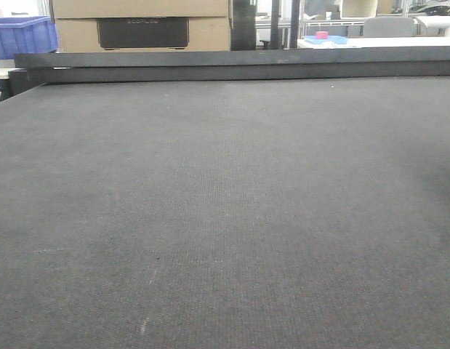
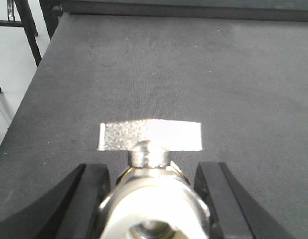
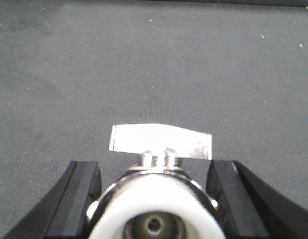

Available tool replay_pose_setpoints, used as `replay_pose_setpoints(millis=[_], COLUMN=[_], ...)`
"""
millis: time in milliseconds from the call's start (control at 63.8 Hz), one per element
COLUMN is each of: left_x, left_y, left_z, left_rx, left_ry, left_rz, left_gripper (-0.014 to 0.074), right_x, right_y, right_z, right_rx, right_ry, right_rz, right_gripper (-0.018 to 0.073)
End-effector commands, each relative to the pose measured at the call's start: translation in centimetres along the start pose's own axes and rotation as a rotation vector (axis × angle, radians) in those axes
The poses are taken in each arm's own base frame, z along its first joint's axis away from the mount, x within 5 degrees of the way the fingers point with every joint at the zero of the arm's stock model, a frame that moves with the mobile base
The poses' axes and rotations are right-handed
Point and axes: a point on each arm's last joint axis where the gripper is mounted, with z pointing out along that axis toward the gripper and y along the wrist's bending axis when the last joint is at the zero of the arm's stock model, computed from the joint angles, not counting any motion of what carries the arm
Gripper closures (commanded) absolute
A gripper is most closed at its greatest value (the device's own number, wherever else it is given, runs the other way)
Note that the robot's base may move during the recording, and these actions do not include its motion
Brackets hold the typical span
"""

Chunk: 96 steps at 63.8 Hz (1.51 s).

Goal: Place valve from conveyor to right shelf box
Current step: 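Lift both held valves up off the conveyor, then drive the base to the shelf of blue boxes holding both valves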

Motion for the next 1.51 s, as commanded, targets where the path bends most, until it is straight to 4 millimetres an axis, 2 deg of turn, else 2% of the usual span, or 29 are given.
replay_pose_setpoints(millis=[0,1490], left_x=[-0.67,-0.66], left_y=[-0.08,-0.08], left_z=[-0.46,-0.4], left_rx=[0.001,0.001], left_ry=[-0.069,-0.067], left_rz=[0.004,0.004], left_gripper=[0.0708,0.0708], right_x=[-0.95,-0.95], right_y=[-0.02,-0.02], right_z=[-0.57,-0.57], right_rx=[0.005,0.005], right_ry=[-0.094,-0.094], right_rz=[-0.002,-0.002], right_gripper=[0.0723,0.0723])
